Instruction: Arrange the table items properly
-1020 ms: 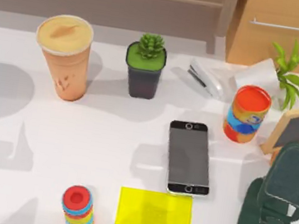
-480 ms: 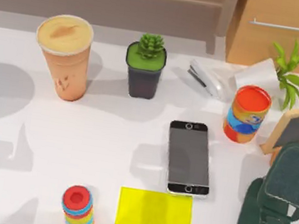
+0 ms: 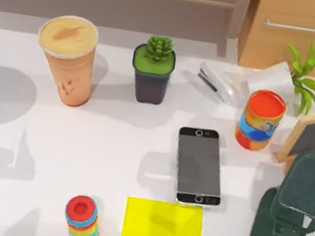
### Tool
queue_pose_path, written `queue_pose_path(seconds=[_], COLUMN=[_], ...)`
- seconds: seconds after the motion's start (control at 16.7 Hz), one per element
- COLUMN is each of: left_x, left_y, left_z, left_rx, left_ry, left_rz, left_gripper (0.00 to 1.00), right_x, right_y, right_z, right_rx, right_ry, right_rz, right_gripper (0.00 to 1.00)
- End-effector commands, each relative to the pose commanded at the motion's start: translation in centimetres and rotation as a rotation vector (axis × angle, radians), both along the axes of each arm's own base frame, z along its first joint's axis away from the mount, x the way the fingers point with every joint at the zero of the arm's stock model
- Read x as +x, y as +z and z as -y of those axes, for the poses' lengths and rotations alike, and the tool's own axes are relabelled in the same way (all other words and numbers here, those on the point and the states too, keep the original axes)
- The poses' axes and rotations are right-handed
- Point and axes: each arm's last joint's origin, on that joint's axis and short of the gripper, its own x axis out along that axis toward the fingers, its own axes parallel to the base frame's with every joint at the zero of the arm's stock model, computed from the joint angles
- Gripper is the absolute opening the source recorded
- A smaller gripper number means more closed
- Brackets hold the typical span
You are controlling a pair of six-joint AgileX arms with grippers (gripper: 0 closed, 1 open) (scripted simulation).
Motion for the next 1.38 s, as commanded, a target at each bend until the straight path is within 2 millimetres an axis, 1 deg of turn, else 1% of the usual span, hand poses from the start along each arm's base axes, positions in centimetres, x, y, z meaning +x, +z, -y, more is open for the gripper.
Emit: queue_pose_path(seconds=[0.12, 0.18, 0.42, 1.2, 1.26, 1.38], left_x=[0.0, 0.0, 0.0, 0.0, 0.0, 0.0], left_y=[0.0, 0.0, 0.0, 0.0, 0.0, 0.0], left_z=[0.0, 0.0, 0.0, 0.0, 0.0, 0.0], left_rx=[0.0, 0.0, 0.0, 0.0, 0.0, 0.0], left_ry=[0.0, 0.0, 0.0, 0.0, 0.0, 0.0], left_rz=[0.0, 0.0, 0.0, 0.0, 0.0, 0.0], left_gripper=[1.0, 1.0, 1.0, 1.0, 1.0, 1.0], right_x=[-0.2, -0.4, -0.4, -0.4, -0.4, -0.4], right_y=[-1.7, -2.2, -2.4, -2.4, -2.4, -2.4], right_z=[0.0, 0.0, 0.0, 0.0, 0.0, 0.0], right_rx=[0.001, 0.002, 0.002, 0.002, 0.002, 0.002], right_ry=[0.0, 0.0, 0.0, 0.0, 0.0, 0.0], right_rz=[-0.007, -0.012, -0.013, -0.013, -0.013, -0.013], right_gripper=[1.0, 1.0, 1.0, 0.02, 0.0, 0.0])
